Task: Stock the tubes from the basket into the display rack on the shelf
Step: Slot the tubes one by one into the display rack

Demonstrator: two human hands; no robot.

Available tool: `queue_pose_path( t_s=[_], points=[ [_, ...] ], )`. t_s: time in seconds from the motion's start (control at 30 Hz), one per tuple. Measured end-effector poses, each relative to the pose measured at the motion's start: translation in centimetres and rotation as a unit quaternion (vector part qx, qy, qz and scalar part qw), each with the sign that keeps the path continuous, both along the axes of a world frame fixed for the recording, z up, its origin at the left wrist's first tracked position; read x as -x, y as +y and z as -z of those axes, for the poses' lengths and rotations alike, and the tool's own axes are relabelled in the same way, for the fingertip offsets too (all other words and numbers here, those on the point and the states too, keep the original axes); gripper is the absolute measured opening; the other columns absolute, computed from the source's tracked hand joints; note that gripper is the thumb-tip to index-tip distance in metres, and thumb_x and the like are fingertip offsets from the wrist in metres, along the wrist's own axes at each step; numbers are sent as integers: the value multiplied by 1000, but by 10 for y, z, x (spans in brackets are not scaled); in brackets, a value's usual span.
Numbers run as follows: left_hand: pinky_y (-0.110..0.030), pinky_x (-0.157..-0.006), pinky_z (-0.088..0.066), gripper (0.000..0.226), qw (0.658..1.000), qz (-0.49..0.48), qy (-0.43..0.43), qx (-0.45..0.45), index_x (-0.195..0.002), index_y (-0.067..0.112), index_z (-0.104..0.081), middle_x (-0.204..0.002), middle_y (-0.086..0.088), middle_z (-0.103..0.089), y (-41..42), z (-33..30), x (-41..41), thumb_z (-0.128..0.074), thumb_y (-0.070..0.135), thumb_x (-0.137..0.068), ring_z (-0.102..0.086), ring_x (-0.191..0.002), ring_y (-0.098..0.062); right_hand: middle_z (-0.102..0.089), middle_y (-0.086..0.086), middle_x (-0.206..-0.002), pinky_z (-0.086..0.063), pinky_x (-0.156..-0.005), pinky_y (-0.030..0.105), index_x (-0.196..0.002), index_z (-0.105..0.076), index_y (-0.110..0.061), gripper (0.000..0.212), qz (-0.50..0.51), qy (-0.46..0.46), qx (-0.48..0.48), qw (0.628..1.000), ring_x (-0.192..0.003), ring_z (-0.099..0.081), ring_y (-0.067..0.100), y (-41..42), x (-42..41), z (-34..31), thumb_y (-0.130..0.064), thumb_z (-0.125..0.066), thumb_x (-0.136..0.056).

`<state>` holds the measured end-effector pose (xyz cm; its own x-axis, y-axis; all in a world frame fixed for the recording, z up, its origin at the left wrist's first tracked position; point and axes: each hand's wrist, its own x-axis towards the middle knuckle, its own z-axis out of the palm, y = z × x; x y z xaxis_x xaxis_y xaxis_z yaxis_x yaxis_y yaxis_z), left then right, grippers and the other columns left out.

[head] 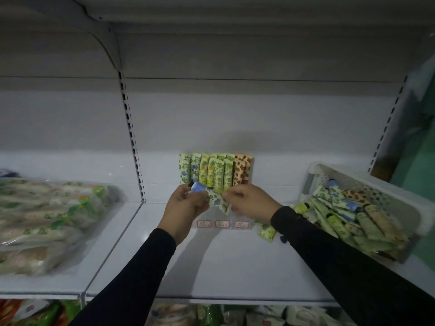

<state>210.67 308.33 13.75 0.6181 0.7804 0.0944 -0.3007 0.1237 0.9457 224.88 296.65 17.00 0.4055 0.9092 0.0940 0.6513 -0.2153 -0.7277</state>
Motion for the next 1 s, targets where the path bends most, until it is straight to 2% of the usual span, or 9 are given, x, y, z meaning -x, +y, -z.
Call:
queue_pose_path(
  t_s=[0.07,0.17,0.27,0.53,0.67,0.7,0.8,0.9,1.0],
  points=[
    [-30,-79,-58,13,999,-8,-11,33,-90,5,-52,-80,-11,-53,1,1,1,-62,-3,-91,-56,-72,-19,-66,-6,-106,-57,-87,35,-116,-64,-20,32,0,29,11,1000,-93,-68,15,-2,-3,0,-42,-53,-97],
    [-28,-78,-58,10,998,-4,-27,57,-92,2,-54,-84,-13,-58,0,2,1,-63,-3,-91,-62,-77,-21,-61,6,-117,-59,-81,27,-128,-56,-10,38,12,146,0,989,-91,-69,19,-1,-5,0,-28,-61,-95],
    [-28,-79,-58,8,999,3,0,52,-93,0,-59,-81,-10,-63,3,5,3,-67,2,-90,-65,-76,-19,-62,12,-113,-58,-77,22,-126,-55,-3,39,24,229,-52,972,-89,-67,17,-2,-7,-4,-14,-67,-91],
    [-25,-68,-56,20,987,21,127,-101,-85,1,-65,-76,-10,-53,10,19,14,-73,19,-89,-53,-71,-20,-67,9,-87,-57,-71,20,-92,-68,-6,6,54,315,-161,934,-75,-62,15,9,3,-17,-11,-68,-89],
    [-36,-71,-54,33,970,-5,173,-173,-83,-1,-67,-71,-5,-58,20,22,20,-72,31,-89,-53,-69,-21,-68,11,-89,-59,-71,19,-99,-66,-2,12,42,317,-171,932,-75,-65,15,19,9,-17,-7,-67,-89],
    [-39,-75,-55,32,958,-18,198,-206,-84,6,-70,-72,0,-63,23,23,23,-72,37,-89,-57,-68,-18,-69,11,-86,-59,-67,20,-102,-67,2,18,45,296,-171,939,-70,-65,13,22,9,-17,-9,-69,-88],
    [-23,-74,-48,35,887,-74,312,-333,-110,24,-68,-94,9,-71,35,27,34,-69,50,-86,-64,-84,-6,-68,1,-67,-50,-58,21,-92,-74,-1,20,76,179,-173,965,-53,-60,5,32,8,-20,-21,-73,-87],
    [-26,-87,-43,60,800,-114,410,-423,-131,15,-60,-123,-3,-65,55,35,48,-61,57,-88,-60,-108,-17,-65,-2,-60,-46,-49,15,-83,-74,-5,18,107,114,-200,967,-46,-56,1,44,9,-28,-22,-71,-88],
    [-32,-96,-42,87,723,-64,505,-468,-116,15,-62,-120,-5,-60,71,48,58,-34,85,-74,-54,-116,-23,-68,-1,-63,-47,-47,13,-78,-74,-6,20,133,68,-223,963,-48,-59,1,58,9,-34,-23,-70,-88]
  ],
)
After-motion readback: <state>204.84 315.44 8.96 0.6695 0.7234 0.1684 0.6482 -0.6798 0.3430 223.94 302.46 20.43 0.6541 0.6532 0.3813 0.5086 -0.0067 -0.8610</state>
